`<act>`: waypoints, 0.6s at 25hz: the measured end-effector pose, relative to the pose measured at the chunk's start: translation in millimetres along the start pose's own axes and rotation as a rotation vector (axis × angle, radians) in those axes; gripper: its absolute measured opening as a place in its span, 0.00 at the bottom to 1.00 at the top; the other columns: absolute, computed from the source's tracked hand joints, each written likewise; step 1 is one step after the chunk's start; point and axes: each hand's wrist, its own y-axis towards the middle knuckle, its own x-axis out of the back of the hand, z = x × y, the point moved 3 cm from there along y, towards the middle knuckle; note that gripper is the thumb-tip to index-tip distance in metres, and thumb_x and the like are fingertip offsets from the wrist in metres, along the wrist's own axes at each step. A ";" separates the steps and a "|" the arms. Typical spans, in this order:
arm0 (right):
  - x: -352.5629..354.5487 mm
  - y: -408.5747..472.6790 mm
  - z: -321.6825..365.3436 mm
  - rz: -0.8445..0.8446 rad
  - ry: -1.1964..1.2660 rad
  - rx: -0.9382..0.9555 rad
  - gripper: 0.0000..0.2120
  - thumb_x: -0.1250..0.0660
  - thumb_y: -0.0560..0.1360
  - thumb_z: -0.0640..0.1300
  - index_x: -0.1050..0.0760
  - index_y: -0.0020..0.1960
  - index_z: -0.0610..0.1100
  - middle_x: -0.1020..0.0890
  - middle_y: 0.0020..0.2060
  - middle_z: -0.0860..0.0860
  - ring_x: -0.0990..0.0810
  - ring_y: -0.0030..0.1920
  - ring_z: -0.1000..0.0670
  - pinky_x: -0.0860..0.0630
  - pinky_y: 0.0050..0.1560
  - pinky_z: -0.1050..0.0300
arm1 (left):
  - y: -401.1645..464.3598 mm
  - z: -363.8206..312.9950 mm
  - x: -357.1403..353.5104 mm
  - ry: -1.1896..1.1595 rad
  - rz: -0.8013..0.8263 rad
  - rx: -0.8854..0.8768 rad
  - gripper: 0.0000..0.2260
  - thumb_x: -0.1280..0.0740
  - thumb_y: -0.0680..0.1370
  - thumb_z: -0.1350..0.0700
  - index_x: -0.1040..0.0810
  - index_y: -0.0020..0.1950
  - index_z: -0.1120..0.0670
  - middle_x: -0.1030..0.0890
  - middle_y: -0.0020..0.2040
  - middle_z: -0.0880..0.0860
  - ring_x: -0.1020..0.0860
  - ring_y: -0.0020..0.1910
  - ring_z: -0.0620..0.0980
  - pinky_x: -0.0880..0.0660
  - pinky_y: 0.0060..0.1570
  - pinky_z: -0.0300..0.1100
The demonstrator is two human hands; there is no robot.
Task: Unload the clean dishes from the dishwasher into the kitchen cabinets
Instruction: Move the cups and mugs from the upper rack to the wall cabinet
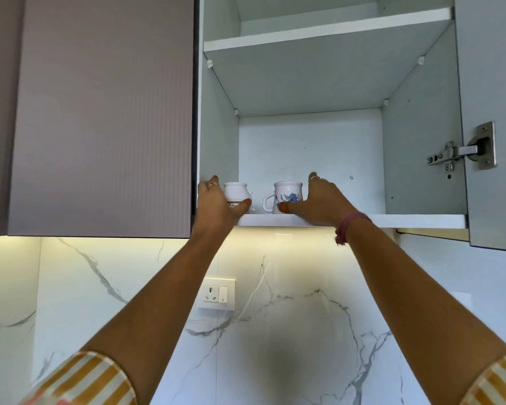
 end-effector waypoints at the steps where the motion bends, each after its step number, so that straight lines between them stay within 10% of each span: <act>1: -1.7 -8.6 1.1 -0.122 0.043 0.060 0.35 0.28 0.72 0.51 0.37 0.70 0.35 0.28 0.63 0.41 0.28 0.61 0.46 0.31 0.54 0.58 | -11.4 0.7 4.1 -0.060 -0.038 -0.041 0.36 0.27 0.73 0.52 0.40 0.74 0.61 0.36 0.71 0.57 0.32 0.67 0.52 0.36 0.59 0.34; 7: -42.9 -123.7 -16.0 -0.629 0.436 0.270 0.17 0.32 0.72 0.39 0.27 0.60 0.40 0.26 0.56 0.48 0.26 0.58 0.51 0.28 0.60 0.56 | -94.0 13.7 28.5 -0.128 -0.113 -0.253 0.23 0.30 0.75 0.55 0.31 0.69 0.55 0.30 0.65 0.54 0.28 0.63 0.51 0.29 0.64 0.46; 15: -34.7 -300.1 -2.7 -0.472 0.490 -0.041 0.13 0.33 0.74 0.37 0.25 0.57 0.47 0.27 0.54 0.53 0.25 0.57 0.54 0.27 0.62 0.55 | -251.2 10.3 101.7 -0.178 0.037 -0.305 0.22 0.29 0.75 0.57 0.29 0.67 0.56 0.28 0.62 0.53 0.27 0.62 0.50 0.29 0.61 0.42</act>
